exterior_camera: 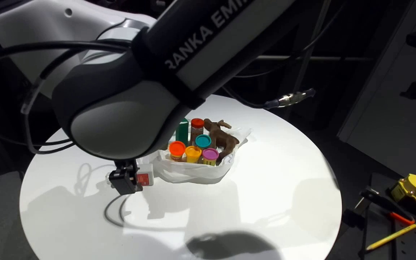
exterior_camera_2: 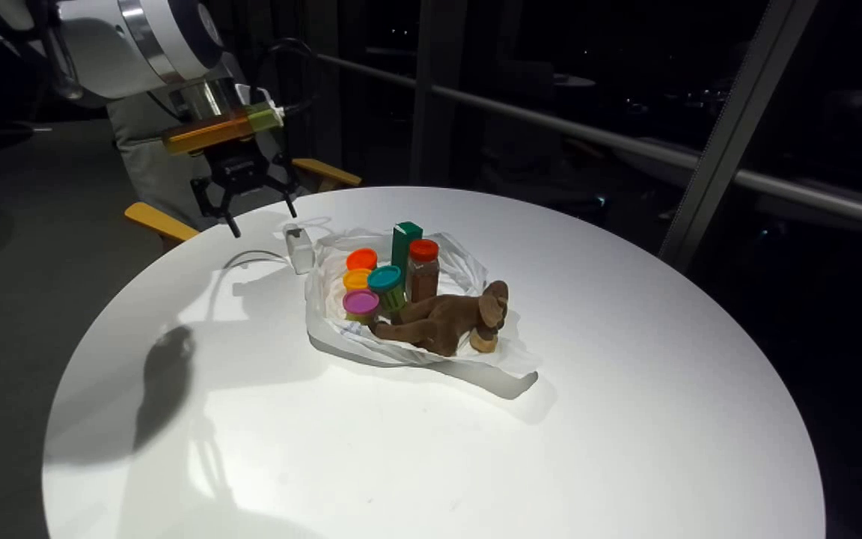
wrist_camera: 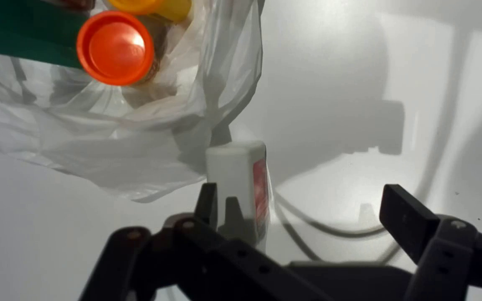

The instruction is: Put the things on the table into the plastic bag

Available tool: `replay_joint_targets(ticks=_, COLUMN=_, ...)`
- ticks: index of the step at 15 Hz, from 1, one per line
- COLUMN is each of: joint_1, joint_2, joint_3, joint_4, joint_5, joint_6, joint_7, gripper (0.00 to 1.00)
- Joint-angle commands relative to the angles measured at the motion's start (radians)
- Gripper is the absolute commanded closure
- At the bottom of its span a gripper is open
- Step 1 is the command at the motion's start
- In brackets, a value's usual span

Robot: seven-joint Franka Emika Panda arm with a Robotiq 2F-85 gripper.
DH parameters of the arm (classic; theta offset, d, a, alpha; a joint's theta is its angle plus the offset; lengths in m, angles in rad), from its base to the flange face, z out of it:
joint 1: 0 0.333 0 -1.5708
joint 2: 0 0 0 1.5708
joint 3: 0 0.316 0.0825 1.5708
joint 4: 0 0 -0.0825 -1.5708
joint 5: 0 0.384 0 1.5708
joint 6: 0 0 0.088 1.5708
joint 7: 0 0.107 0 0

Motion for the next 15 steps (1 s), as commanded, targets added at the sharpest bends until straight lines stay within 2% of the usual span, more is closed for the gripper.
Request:
replay_joint_targets(ticks=1, joint_1=-0.026, joint_2=0.084, joint_3=0.016, joint_4=0.121, joint_5=-0.012, joint_6=0.024, joint_7=-0.123, gripper=0.0)
replay_joint_targets(ticks=12, joint_1=-0.08, joint_2=0.232, joint_3=0.018, joint_4=0.327, joint_5=0.045, joint_6=-0.001, joint_7=-0.265, gripper=0.0)
replay_joint_targets(ticks=13, joint_1=-0.081, joint_2=0.239, joint_3=0.018, joint_4=0.338, joint_5=0.05, joint_6=-0.005, joint_7=-0.271, gripper=0.25)
replay_joint_targets(ticks=14, joint_1=-0.082, joint_2=0.243, joint_3=0.019, joint_4=0.345, joint_5=0.055, joint_6=-0.009, joint_7=-0.278, gripper=0.27)
replay_joint_targets(ticks=15, joint_1=-0.082, joint_2=0.249, joint_3=0.019, joint_4=0.352, joint_5=0.06, joint_6=-0.011, joint_7=-0.284, gripper=0.34)
